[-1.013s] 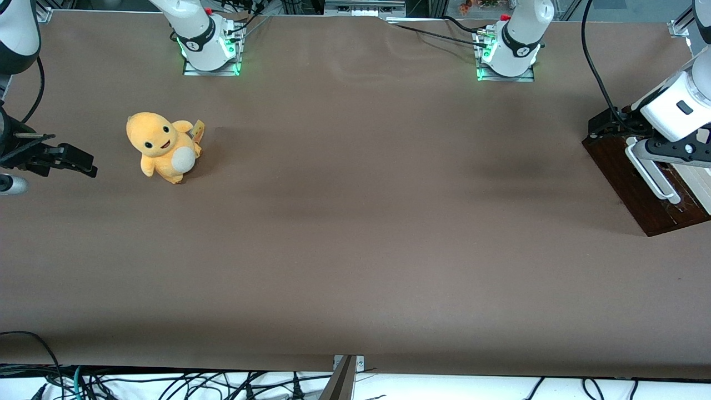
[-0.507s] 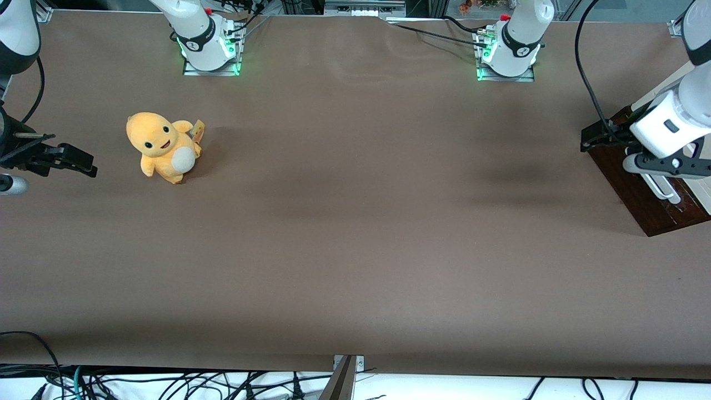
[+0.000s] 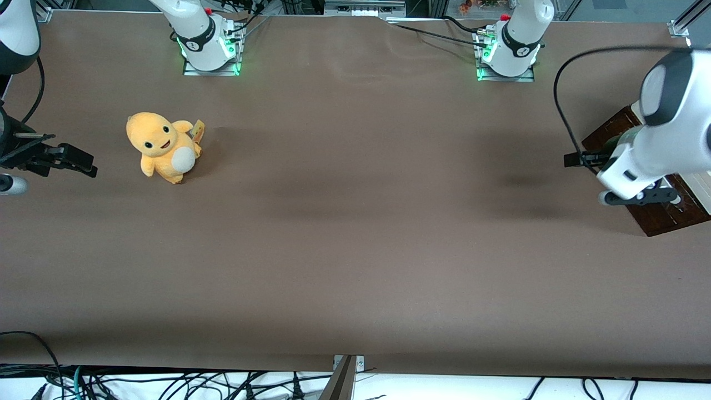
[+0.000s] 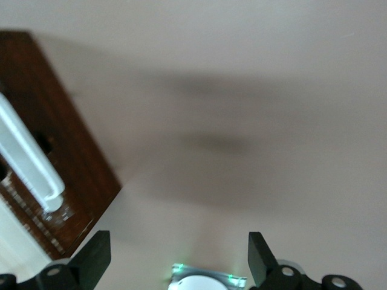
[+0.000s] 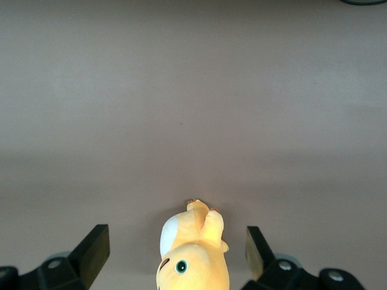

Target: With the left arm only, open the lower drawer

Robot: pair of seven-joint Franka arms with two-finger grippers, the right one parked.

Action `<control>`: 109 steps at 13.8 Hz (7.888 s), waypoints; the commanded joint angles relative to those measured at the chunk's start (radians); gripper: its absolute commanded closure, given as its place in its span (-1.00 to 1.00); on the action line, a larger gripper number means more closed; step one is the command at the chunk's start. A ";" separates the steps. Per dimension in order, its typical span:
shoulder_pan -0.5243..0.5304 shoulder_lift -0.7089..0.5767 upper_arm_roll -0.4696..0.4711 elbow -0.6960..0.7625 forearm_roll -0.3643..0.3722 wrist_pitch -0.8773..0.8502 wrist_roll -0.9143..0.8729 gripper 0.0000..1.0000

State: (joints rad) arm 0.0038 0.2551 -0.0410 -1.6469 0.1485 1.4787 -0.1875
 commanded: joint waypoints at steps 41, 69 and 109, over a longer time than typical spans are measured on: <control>0.019 0.589 0.010 0.018 1.050 -0.181 -0.484 0.84; -0.137 0.592 0.003 0.168 0.755 -0.193 -0.420 -1.00; -0.033 -0.247 0.041 0.009 -0.176 0.088 0.395 -1.00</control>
State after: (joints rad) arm -0.0134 0.0400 -0.0164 -1.6041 -0.0247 1.5799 0.1817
